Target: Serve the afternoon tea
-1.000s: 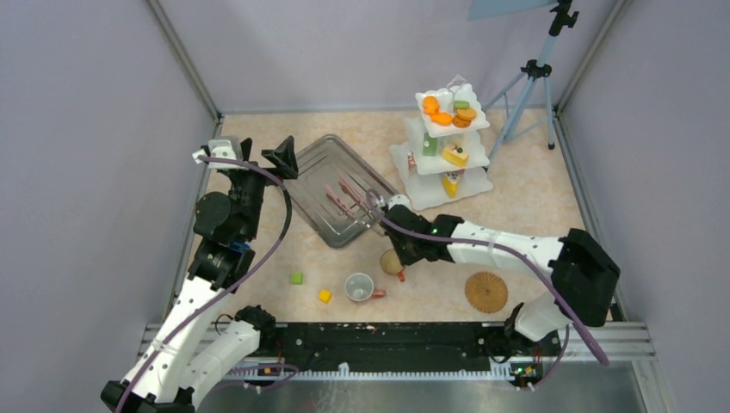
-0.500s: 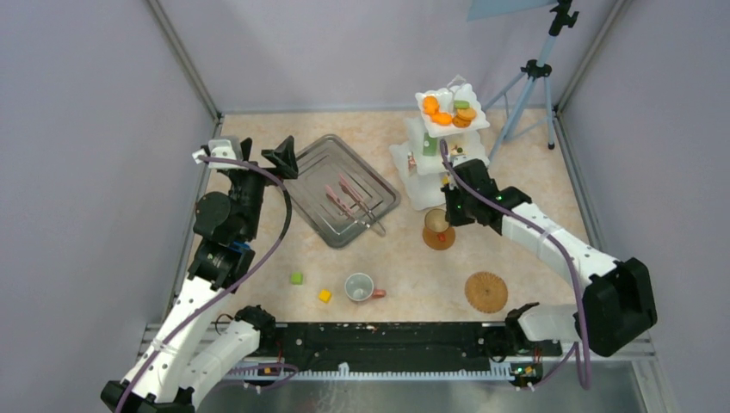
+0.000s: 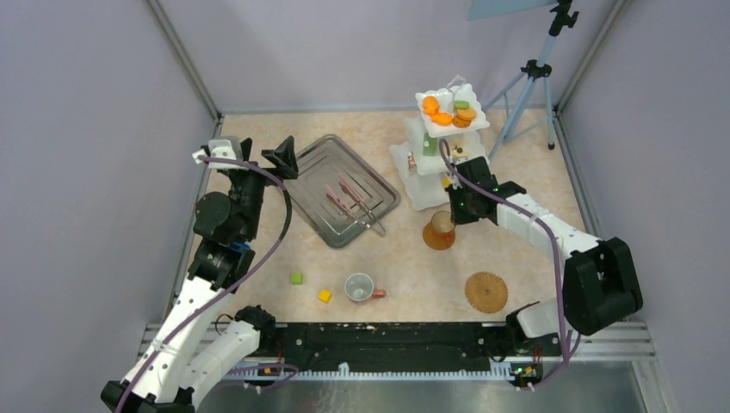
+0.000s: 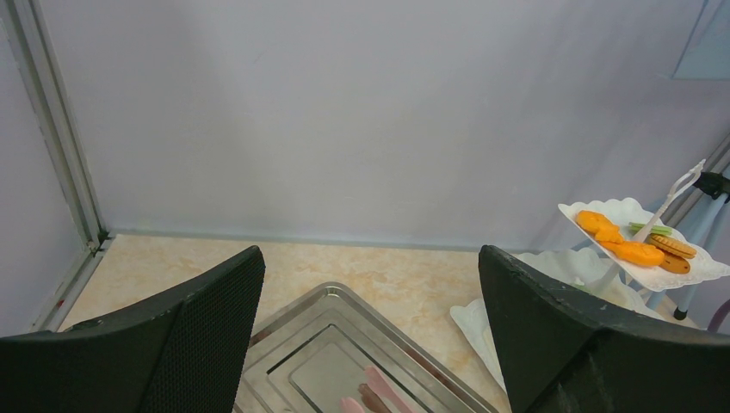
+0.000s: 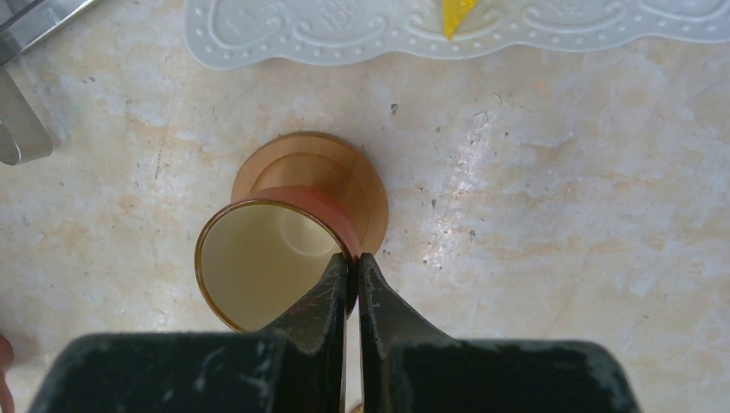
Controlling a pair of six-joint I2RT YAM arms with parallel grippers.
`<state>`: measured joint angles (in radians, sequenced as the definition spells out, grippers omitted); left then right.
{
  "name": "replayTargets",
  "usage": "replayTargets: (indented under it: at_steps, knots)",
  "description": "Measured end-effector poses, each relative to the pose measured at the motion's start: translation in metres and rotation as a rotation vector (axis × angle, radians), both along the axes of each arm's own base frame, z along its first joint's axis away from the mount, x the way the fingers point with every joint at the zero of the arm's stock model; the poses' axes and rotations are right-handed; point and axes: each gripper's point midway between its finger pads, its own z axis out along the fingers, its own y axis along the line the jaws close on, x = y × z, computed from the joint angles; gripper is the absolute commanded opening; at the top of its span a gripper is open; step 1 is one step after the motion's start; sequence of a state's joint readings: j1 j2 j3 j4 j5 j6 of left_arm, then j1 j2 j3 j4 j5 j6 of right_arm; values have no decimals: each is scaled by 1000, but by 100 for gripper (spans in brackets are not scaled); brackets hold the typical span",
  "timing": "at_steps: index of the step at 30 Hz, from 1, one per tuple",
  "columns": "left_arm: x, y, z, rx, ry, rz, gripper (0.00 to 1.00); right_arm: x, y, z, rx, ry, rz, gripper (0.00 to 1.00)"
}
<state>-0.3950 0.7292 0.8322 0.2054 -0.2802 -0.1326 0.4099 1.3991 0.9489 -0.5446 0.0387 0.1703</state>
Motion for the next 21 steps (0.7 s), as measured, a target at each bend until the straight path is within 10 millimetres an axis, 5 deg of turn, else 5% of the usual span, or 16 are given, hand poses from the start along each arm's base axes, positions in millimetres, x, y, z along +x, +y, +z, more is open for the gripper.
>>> replayTargets:
  at_steps: [16, 21]
  knots:
    - [0, 0, 0, -1, -1, 0, 99, -1, 7, -19, 2, 54, 58, 0]
    - [0, 0, 0, -1, -1, 0, 99, -1, 8, -19, 1, 54, 62, 33]
